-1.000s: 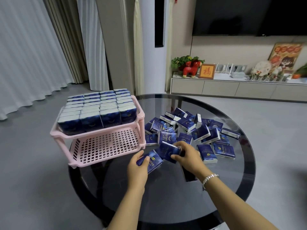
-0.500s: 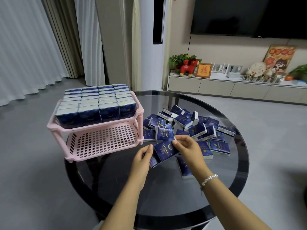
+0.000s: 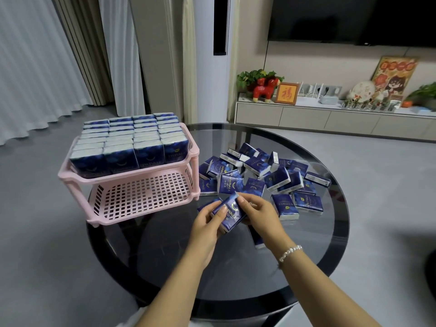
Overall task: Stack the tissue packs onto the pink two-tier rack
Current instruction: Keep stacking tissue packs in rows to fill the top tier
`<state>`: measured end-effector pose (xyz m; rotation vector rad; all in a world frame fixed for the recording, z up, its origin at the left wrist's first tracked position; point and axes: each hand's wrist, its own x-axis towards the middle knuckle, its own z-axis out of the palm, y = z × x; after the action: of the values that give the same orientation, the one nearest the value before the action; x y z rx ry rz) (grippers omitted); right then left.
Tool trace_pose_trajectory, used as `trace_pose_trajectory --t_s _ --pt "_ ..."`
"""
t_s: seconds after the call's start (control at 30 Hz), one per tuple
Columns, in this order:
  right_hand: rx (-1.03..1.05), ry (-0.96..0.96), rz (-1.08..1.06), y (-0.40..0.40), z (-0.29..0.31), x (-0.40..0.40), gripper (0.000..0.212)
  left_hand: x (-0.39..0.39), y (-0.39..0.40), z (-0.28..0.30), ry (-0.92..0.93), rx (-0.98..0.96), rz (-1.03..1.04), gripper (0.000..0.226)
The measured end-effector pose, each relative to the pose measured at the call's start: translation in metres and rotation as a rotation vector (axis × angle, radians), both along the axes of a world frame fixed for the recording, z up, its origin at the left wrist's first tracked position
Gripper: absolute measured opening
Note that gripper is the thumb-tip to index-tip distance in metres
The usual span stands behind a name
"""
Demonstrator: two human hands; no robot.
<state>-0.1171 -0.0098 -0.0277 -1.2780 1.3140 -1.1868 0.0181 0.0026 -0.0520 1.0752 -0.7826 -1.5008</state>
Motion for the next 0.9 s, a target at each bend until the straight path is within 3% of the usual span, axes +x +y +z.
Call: trace_pose_trajectory --t_s 0.17,0.33,0.43,0.6,0.9 --pt "-0.077 0.163 0.093 0.001 0.012 -0.006 0.017 0.005 0.002 0.004 -0.087 -0.028 -0.112 0.019" --pt "-0.013 0.227 0.107 0.001 0.02 -0.023 0.023 0.003 0.004 0.004 0.003 0.018 -0.112 0.018" --pt "0.044 0.482 0.053 -0.004 0.023 -0.043 0.029 0.006 0.002 0.004 0.033 0.044 -0.037 0.018" --pt "0.235 0.902 0.305 -0.006 0.015 -0.065 0.053 0.003 0.004 0.004 -0.002 0.048 -0.027 0.013" --pt "0.235 0.922 0.335 0.004 0.006 -0.06 0.069 0.002 0.005 0.005 -0.014 0.032 -0.02 0.014"
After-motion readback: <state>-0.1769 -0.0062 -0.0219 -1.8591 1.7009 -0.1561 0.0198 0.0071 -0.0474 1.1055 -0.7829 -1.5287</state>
